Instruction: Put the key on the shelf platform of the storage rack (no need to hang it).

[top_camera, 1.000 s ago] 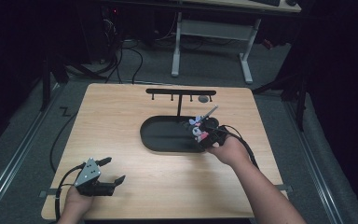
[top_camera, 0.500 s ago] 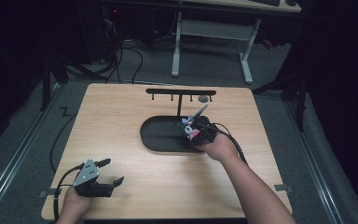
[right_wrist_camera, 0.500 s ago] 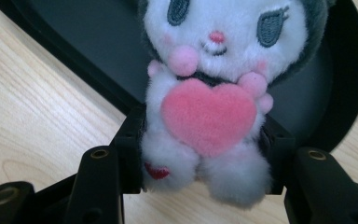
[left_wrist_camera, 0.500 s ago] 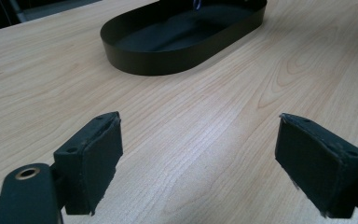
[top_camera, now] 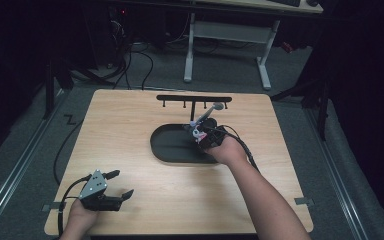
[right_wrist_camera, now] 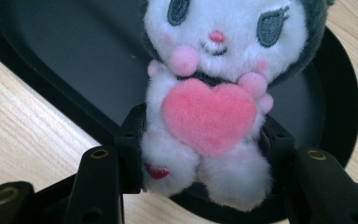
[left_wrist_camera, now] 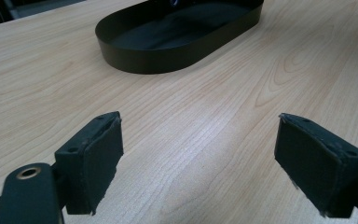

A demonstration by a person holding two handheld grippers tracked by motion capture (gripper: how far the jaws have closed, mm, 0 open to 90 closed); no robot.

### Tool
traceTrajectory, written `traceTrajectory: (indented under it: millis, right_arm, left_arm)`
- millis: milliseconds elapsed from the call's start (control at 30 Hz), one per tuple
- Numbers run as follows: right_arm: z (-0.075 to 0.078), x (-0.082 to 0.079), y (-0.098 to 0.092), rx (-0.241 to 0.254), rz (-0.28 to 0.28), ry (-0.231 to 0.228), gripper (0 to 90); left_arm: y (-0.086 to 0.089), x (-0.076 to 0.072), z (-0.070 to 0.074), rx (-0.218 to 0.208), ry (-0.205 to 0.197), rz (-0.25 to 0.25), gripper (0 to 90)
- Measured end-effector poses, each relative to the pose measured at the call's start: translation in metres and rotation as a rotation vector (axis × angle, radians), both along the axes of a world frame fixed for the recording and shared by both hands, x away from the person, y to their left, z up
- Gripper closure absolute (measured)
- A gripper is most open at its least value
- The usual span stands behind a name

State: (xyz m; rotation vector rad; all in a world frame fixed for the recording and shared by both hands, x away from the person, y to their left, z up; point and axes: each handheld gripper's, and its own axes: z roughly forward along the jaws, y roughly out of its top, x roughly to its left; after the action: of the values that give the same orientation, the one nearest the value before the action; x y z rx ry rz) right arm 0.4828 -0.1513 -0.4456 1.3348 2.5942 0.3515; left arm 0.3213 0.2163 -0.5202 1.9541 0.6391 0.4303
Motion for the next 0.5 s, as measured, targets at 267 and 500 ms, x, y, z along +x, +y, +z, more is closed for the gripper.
traceTrajectory:
  millis: [267,500]
  right_arm:
    - [-0.007,0.005,0.014,0.003,0.014,0.007,48.1]
    - [-0.022,0.008,0.011,-0.038,-0.01,0.051,48.0]
  left_arm:
    - [0.001,0.0,0.001,0.0,0.003,-0.015,16.1]
    - [0.001,0.001,0.0,-0.001,0.008,-0.016,16.2]
